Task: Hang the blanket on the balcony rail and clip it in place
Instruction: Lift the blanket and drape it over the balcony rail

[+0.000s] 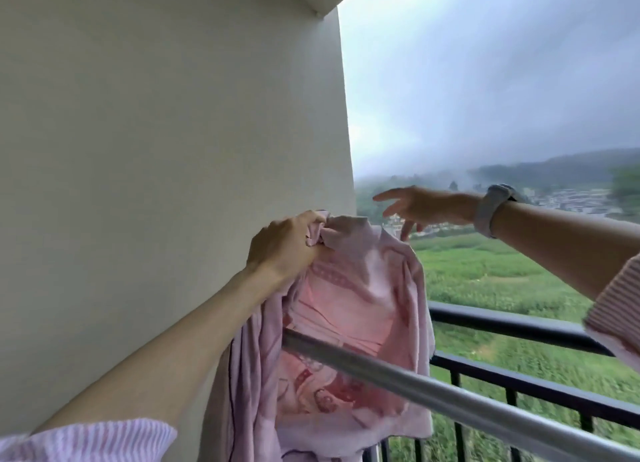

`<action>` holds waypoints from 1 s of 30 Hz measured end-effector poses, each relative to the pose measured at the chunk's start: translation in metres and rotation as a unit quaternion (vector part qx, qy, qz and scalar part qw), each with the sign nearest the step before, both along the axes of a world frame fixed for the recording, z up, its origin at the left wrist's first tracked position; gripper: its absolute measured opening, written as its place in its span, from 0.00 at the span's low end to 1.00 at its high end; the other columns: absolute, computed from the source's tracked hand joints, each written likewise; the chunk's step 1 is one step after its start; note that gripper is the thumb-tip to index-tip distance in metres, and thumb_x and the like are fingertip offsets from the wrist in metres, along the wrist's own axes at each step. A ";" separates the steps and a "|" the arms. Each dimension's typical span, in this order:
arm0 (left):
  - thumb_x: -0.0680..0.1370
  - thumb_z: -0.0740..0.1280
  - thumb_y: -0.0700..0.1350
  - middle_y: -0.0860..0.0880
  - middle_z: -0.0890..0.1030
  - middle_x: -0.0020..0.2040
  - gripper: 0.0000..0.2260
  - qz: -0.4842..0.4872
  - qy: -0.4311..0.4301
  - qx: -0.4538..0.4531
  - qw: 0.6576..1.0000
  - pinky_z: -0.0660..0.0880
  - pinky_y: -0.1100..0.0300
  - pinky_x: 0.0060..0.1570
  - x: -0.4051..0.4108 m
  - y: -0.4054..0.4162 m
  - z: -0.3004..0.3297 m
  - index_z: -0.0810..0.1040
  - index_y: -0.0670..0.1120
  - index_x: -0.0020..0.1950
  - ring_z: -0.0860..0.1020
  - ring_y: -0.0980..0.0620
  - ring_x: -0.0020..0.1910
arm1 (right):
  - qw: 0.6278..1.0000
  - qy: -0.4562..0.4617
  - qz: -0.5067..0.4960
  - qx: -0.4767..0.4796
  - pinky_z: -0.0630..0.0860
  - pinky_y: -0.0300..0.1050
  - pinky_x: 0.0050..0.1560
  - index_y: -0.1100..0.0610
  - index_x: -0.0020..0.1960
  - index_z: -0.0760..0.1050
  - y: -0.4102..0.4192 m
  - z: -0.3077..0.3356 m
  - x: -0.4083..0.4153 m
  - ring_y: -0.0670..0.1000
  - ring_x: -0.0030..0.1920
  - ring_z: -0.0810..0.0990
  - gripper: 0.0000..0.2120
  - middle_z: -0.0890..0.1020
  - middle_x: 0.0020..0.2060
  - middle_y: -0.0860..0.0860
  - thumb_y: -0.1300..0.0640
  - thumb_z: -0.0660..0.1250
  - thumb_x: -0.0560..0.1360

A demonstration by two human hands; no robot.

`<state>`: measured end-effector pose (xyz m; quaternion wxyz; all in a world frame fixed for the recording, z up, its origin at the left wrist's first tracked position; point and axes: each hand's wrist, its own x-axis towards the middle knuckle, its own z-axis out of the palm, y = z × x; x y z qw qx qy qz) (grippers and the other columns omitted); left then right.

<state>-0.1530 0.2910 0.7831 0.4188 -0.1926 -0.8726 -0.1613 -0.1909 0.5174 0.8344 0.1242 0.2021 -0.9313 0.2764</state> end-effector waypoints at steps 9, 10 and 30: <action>0.66 0.75 0.51 0.50 0.76 0.47 0.24 -0.066 -0.171 0.073 0.980 0.72 0.57 0.43 0.074 0.037 -0.082 0.62 0.49 0.50 0.76 0.49 0.45 | 0.978 -0.162 0.123 -0.046 0.76 0.47 0.57 0.51 0.73 0.52 -0.017 -0.089 0.102 0.50 0.55 0.77 0.26 0.68 0.69 0.55 0.57 0.57 0.79; 0.66 0.75 0.51 0.50 0.76 0.49 0.23 -0.067 -0.166 0.089 0.980 0.72 0.56 0.44 0.080 0.038 -0.089 0.63 0.49 0.49 0.76 0.50 0.46 | 0.974 -0.179 0.133 -0.044 0.78 0.44 0.51 0.50 0.74 0.48 -0.018 -0.099 0.107 0.49 0.51 0.78 0.28 0.67 0.69 0.54 0.59 0.57 0.79; 0.66 0.73 0.46 0.48 0.77 0.46 0.17 0.121 -0.227 0.131 0.958 0.71 0.58 0.42 0.162 0.038 -0.102 0.73 0.46 0.51 0.76 0.48 0.45 | 0.935 0.221 0.143 0.239 0.65 0.47 0.35 0.64 0.55 0.66 -0.026 -0.081 0.119 0.55 0.37 0.72 0.09 0.76 0.39 0.59 0.59 0.57 0.78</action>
